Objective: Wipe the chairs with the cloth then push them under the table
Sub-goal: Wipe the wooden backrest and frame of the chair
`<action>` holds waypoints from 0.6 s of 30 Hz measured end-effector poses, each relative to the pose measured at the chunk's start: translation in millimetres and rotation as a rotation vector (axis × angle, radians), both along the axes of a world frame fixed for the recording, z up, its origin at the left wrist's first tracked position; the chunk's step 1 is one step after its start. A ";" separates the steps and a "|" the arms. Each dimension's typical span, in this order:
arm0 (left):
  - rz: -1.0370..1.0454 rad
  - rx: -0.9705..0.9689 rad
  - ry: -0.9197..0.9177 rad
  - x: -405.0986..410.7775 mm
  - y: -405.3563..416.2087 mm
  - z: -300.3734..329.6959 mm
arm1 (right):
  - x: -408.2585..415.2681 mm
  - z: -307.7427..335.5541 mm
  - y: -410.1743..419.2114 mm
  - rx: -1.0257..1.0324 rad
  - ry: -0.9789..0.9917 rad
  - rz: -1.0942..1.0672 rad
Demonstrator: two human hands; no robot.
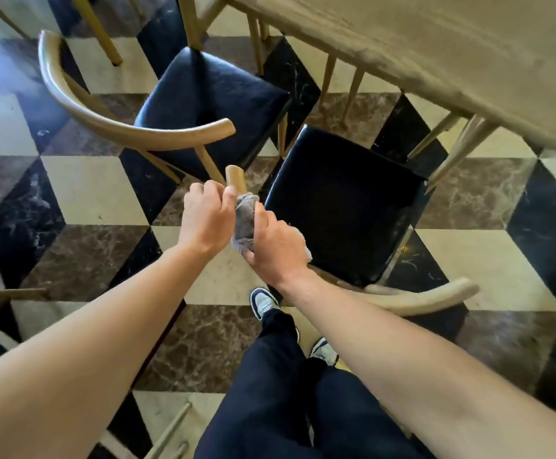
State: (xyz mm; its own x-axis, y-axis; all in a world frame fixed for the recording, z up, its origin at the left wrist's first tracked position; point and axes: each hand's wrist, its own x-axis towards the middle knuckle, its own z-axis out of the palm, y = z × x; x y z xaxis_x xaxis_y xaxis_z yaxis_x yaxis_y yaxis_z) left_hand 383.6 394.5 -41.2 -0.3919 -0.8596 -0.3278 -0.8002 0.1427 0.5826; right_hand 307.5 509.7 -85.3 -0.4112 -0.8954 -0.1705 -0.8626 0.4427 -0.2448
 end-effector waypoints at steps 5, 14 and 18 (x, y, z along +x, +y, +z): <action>-0.314 -0.279 -0.131 -24.6 46.1 3.4 | -19.7 0.5 94.1 -0.053 -0.050 0.160; -0.521 -0.217 -0.063 -71.4 108.9 1.4 | -126.3 12.5 216.7 0.071 -0.046 0.323; -0.591 -0.177 -0.044 -89.5 131.5 0.3 | -179.2 9.6 259.0 0.097 0.063 0.314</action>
